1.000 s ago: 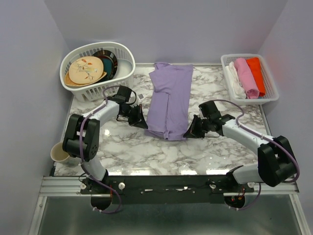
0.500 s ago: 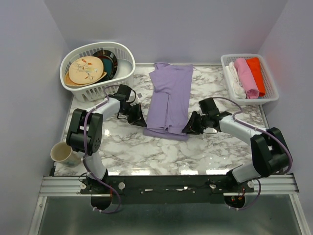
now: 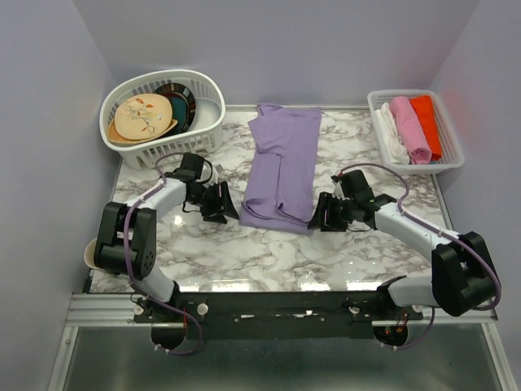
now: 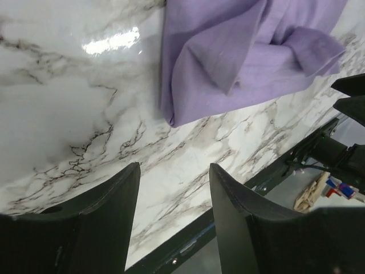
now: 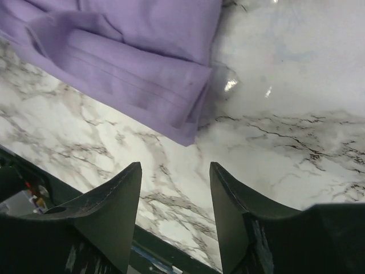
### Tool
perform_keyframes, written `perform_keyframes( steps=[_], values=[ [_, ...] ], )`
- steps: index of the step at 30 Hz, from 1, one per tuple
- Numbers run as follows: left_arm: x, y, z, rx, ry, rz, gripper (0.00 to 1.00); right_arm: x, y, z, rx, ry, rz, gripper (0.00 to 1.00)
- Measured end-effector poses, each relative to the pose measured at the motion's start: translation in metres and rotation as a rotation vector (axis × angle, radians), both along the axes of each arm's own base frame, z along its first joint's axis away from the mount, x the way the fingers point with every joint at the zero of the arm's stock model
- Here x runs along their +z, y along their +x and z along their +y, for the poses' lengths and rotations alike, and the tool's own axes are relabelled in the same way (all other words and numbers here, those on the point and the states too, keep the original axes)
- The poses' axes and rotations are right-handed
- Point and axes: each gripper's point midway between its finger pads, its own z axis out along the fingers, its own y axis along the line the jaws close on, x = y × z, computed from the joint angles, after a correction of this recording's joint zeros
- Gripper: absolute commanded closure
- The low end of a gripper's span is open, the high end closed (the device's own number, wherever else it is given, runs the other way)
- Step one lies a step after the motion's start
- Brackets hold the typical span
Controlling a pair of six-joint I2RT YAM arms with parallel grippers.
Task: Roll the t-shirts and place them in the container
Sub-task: Roll the T-shirt to the center of the board.
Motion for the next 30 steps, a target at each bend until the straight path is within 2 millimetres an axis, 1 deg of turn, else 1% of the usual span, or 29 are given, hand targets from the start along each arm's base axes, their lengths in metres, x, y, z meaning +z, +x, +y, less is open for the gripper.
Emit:
perform_keyframes(
  steps=[1, 3, 4, 8, 12, 20, 22, 25, 27, 28, 30],
  values=[
    [-0.003, -0.002, 0.0, 0.002, 0.001, 0.011, 0.38, -0.008, -0.005, -0.002, 0.013, -0.009, 0.015, 0.4],
    [-0.014, -0.007, 0.0, 0.012, 0.002, 0.047, 0.36, -0.015, -0.007, -0.001, 0.027, -0.009, 0.032, 0.39],
    [-0.016, -0.007, 0.0, 0.012, 0.001, 0.053, 0.34, -0.018, -0.006, 0.001, 0.031, -0.004, 0.038, 0.39],
    [-0.031, -0.001, -0.006, 0.023, -0.024, 0.09, 0.34, -0.028, -0.002, 0.006, 0.019, 0.013, 0.067, 0.39],
    [-0.031, 0.004, -0.014, 0.028, -0.069, 0.125, 0.35, -0.037, 0.0, 0.011, -0.01, 0.039, 0.109, 0.39],
    [-0.034, 0.006, -0.022, 0.022, -0.114, 0.155, 0.42, -0.038, 0.003, 0.016, -0.052, 0.082, 0.139, 0.4],
    [-0.035, 0.006, -0.023, 0.024, -0.118, 0.161, 0.45, -0.039, 0.003, 0.017, -0.059, 0.09, 0.148, 0.4],
    [-0.036, 0.005, -0.025, 0.029, -0.124, 0.167, 0.53, -0.04, 0.005, 0.021, -0.066, 0.109, 0.164, 0.43],
    [-0.038, 0.004, -0.025, 0.035, -0.127, 0.178, 0.6, -0.041, 0.006, 0.023, -0.072, 0.116, 0.174, 0.47],
    [-0.039, 0.003, -0.026, 0.038, -0.132, 0.191, 0.65, -0.041, 0.007, 0.023, -0.075, 0.118, 0.18, 0.5],
    [-0.041, 0.002, -0.027, 0.041, -0.135, 0.203, 0.71, -0.042, 0.007, 0.024, -0.078, 0.121, 0.192, 0.51]
  ],
)
